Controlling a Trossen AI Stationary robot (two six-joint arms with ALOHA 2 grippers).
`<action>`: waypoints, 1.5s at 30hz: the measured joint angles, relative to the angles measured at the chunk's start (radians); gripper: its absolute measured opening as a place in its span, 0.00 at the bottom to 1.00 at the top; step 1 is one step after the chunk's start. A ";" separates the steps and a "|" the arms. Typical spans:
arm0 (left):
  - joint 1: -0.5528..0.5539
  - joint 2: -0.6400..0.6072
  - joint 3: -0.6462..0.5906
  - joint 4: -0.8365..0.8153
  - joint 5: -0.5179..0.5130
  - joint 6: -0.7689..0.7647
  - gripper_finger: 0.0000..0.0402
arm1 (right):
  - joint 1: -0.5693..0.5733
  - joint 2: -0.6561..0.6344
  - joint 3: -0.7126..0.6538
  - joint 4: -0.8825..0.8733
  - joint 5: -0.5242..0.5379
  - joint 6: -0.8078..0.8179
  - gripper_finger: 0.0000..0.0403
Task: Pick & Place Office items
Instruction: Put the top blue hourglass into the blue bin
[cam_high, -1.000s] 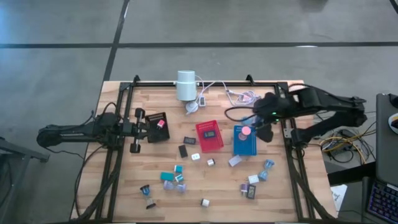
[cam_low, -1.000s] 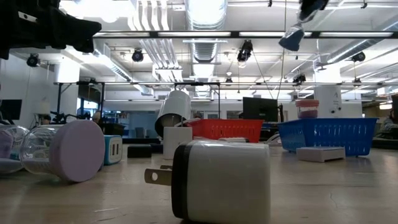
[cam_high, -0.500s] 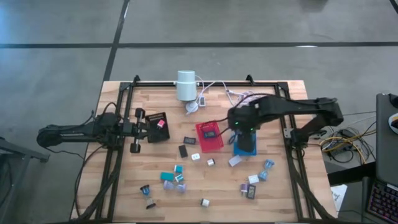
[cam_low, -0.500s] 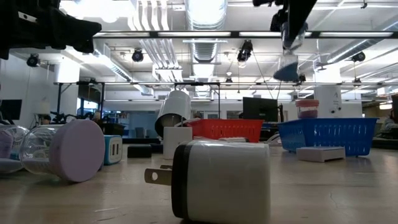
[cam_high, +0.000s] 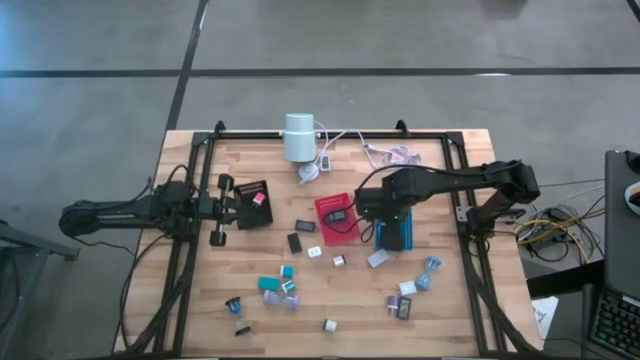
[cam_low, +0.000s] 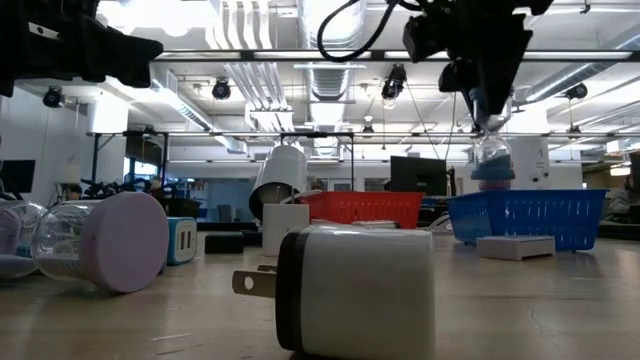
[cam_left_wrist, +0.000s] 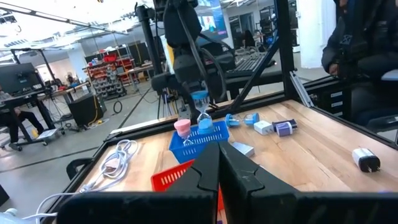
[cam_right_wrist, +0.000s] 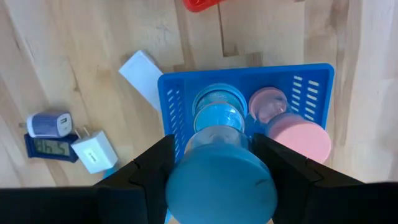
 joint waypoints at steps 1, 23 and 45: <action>0.000 0.000 0.000 0.000 0.000 0.000 0.02 | 0.000 -0.007 -0.015 0.012 0.000 0.001 0.47; 0.000 0.000 0.000 0.000 0.002 0.000 0.02 | -0.034 -0.056 -0.281 0.259 -0.017 0.008 0.47; 0.000 0.000 0.000 0.001 -0.002 0.000 0.02 | -0.051 -0.059 -0.364 0.369 -0.059 0.017 0.48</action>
